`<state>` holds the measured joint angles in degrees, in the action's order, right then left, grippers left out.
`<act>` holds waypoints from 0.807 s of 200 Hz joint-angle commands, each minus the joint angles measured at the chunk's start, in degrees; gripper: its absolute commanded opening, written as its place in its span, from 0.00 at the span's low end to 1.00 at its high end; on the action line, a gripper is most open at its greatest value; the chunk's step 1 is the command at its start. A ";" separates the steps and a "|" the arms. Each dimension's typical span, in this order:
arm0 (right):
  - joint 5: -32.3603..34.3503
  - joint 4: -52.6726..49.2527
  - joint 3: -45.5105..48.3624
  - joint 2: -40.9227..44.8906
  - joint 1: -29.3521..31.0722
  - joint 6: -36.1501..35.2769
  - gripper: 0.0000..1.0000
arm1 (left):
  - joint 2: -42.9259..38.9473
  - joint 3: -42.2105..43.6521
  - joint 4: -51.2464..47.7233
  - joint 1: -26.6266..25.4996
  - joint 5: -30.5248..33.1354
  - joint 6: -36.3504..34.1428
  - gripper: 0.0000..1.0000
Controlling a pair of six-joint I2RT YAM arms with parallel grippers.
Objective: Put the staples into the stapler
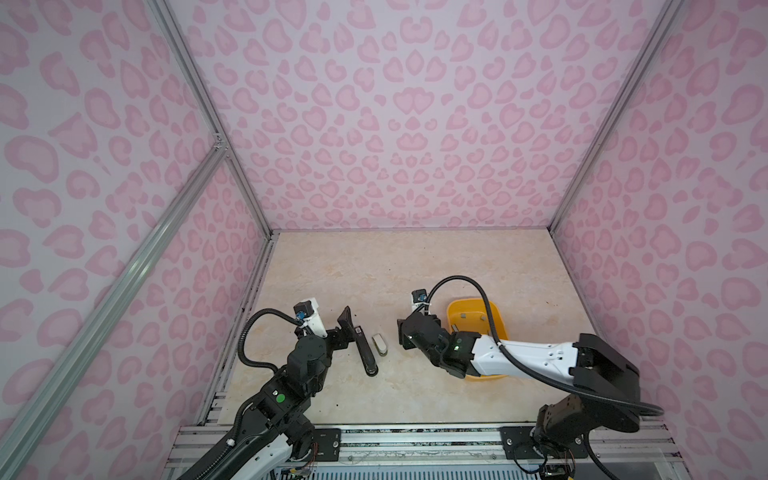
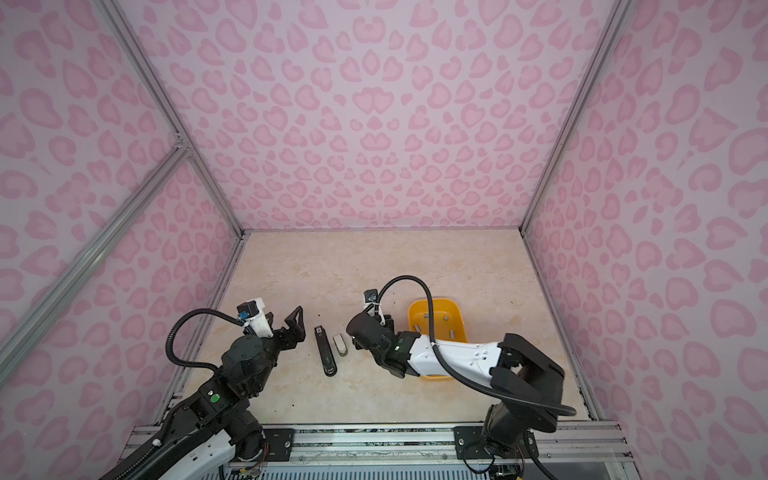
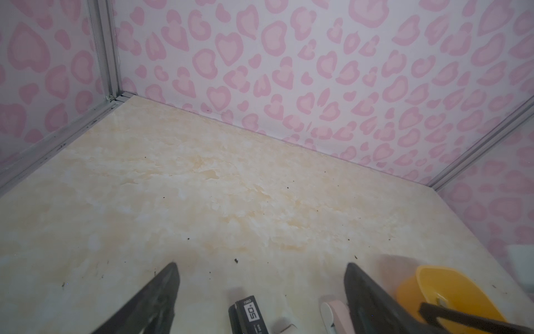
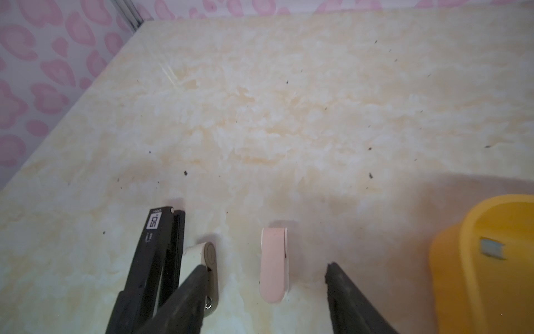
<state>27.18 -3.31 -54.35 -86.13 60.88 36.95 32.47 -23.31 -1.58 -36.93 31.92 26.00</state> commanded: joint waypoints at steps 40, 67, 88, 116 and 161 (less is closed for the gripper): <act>3.85 -14.91 7.22 23.26 -23.10 0.01 0.66 | 7.17 -3.09 4.82 13.91 0.36 -3.32 0.98; -12.12 -15.15 14.00 29.53 -41.39 -0.53 0.66 | 6.99 0.90 7.91 19.70 5.53 -3.50 0.99; -23.83 -14.82 17.95 30.52 -52.44 0.31 0.65 | 8.48 6.14 12.07 21.81 10.79 -4.21 0.99; -32.19 -10.18 24.03 33.51 -58.01 0.23 0.70 | 12.78 10.21 20.21 24.41 10.78 -10.65 0.99; -39.91 -6.65 29.80 34.51 -58.64 4.85 0.71 | 20.75 11.98 27.13 28.17 9.57 -9.68 0.96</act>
<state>-4.95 -14.02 -27.44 -51.96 2.50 38.26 50.57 -11.31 17.69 -10.11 41.08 16.51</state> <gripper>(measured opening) 0.715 0.982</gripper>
